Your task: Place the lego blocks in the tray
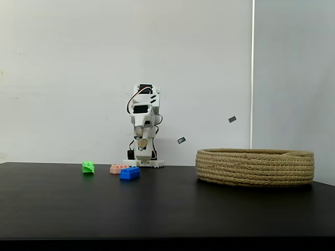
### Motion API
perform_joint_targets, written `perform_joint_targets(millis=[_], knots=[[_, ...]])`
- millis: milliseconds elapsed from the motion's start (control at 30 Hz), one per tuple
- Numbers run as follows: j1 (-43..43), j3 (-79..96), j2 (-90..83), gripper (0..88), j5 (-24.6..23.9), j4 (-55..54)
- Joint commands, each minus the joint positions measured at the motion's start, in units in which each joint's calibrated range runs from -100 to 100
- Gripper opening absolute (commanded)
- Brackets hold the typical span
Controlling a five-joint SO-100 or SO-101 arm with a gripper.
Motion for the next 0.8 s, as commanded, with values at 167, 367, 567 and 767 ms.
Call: perform_joint_targets(millis=[167,367,567,767], knots=[[5.6,-8.8,4.8,22.9,5.5,6.4],[7.6,-11.4,16.6,24.0,10.8,3.4],[8.8,-8.2,19.0,24.5,14.1,-2.1],[9.8,-8.7,24.9,25.4,15.7,-4.1]])
